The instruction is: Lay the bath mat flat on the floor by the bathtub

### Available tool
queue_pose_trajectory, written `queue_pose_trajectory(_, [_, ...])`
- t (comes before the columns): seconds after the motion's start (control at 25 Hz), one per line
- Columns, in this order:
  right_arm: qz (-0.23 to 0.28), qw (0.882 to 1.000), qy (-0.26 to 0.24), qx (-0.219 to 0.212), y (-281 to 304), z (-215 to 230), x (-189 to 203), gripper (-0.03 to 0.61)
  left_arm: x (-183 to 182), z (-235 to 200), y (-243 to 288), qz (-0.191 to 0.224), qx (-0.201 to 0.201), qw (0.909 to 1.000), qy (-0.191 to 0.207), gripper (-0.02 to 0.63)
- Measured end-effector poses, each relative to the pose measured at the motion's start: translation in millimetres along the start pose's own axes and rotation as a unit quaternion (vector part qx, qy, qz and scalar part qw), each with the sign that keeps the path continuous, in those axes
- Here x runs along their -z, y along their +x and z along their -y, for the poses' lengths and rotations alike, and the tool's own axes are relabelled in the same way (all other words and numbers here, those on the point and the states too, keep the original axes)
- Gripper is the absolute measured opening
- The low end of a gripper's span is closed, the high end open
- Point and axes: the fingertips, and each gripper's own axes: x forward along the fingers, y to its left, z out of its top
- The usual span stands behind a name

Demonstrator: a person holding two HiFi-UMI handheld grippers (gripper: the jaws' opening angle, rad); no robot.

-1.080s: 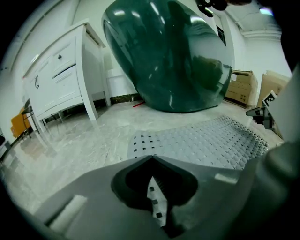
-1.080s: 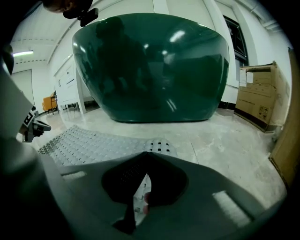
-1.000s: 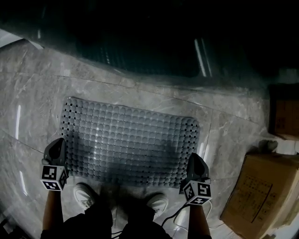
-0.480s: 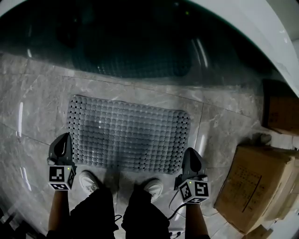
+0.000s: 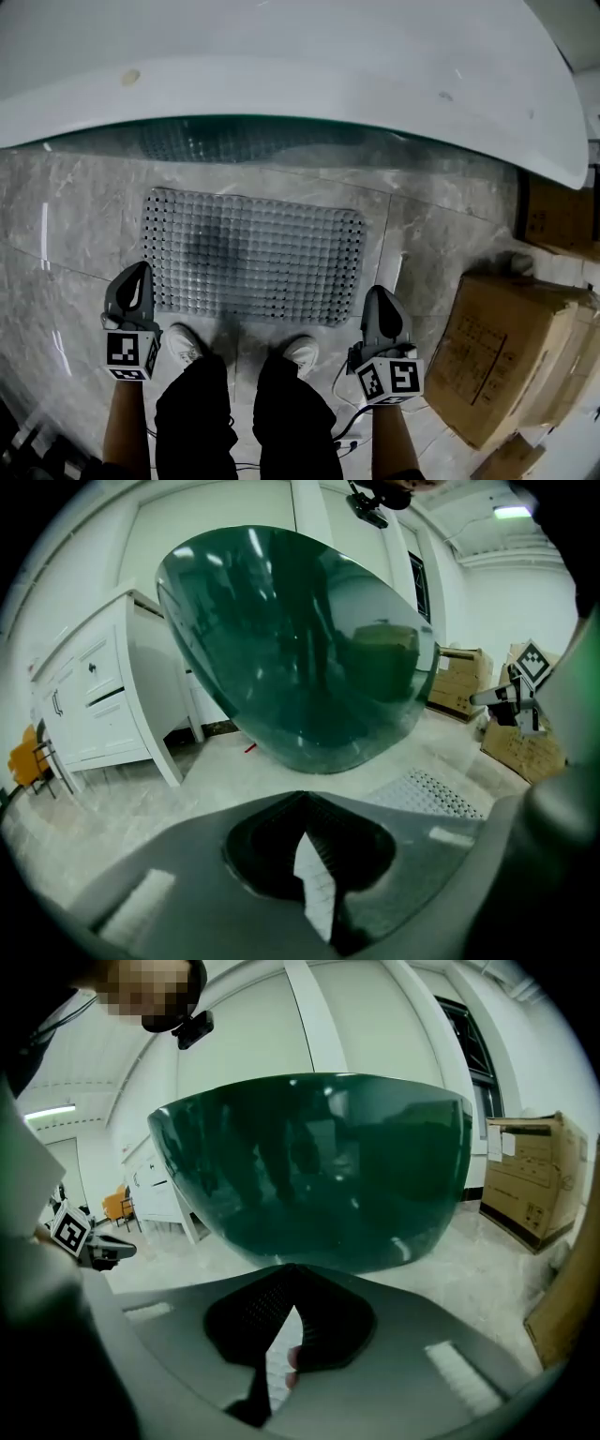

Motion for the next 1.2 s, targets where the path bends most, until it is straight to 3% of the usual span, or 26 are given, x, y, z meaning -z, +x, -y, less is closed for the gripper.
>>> queue_pose_trajectory(0.52, [0.033,0.999,0.004,0.002,-49,-16,-96,0.026,-104,5,-53,0.019,0.015,0.9997,0.003,0.002])
queue_pose_trajectory(0.68, [0.041,0.999,0.001,0.000,-69,-25,-126,0.026,-128,6,-75,0.008,0.019,0.9997,-0.013,0.000])
queue_pose_trajectory(1.2, [0.058,0.998,0.000,0.010,-136,-47,-196,0.026,-196,4,-141,0.021,0.026,0.9994,0.000,0.000])
